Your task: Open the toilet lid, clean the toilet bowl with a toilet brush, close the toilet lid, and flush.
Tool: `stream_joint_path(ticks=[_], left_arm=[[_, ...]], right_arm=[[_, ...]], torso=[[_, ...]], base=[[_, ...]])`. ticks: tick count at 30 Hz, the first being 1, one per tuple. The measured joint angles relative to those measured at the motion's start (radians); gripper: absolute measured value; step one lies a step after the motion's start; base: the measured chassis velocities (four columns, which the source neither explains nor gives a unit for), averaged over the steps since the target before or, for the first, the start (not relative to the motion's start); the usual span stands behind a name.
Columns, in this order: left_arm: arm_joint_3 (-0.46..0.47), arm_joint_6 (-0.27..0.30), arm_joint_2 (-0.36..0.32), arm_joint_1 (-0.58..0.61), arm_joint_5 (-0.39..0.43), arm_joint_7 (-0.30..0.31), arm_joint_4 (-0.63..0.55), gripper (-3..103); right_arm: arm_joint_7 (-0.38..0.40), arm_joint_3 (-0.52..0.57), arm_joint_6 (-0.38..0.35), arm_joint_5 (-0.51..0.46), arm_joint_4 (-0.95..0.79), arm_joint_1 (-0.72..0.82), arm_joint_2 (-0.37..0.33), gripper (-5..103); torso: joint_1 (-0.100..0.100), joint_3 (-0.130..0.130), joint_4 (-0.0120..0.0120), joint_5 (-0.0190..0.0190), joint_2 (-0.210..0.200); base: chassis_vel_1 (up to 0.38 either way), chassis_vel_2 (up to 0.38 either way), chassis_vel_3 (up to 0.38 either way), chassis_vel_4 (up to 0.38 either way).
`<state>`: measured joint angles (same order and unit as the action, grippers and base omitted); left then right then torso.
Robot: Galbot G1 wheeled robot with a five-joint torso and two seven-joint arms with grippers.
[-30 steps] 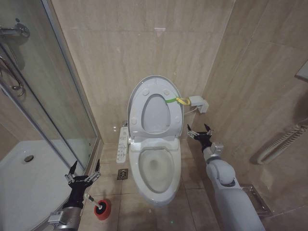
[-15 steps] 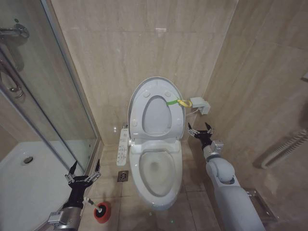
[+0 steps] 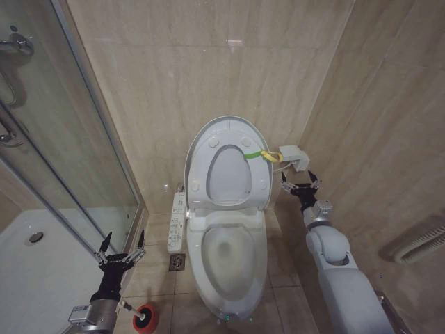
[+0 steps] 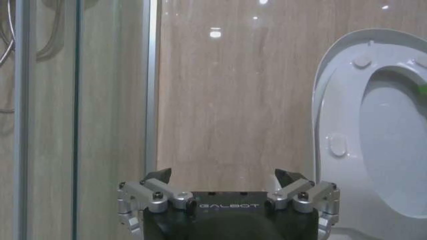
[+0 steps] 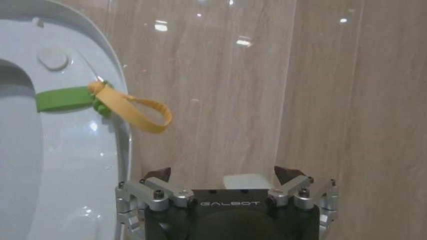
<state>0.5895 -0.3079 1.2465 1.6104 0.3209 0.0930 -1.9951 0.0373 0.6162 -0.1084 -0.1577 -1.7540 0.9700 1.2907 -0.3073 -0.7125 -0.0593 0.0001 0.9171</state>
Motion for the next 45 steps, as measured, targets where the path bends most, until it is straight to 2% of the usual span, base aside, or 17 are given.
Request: stream_joint_path(ticks=[14,25,45], left_arm=[[0.000,0.000,0.000,0.000,0.000,0.000,0.000,100],[0.000,0.000,0.000,0.000,0.000,0.000,0.000,100],[0.000,0.000,0.000,0.000,0.000,0.000,0.000,100]], right_arm=[[0.016,-0.052,0.024,-0.011,0.186,-0.200,-0.011,100],[0.016,-0.066,0.053,-0.009,0.259,-0.267,0.001,100],[0.023,-0.095,0.156,0.043,0.454,-0.408,0.056,100]], torso=[[-0.001,0.000,0.0003,0.0000,0.000],[-0.001,0.000,0.0001,-0.0001,0.000],[-0.001,0.000,0.0001,-0.0001,0.000]], base=[[0.003,-0.004,-0.009,0.006],[0.000,0.000,0.000,0.000],[0.000,0.000,0.000,0.000]])
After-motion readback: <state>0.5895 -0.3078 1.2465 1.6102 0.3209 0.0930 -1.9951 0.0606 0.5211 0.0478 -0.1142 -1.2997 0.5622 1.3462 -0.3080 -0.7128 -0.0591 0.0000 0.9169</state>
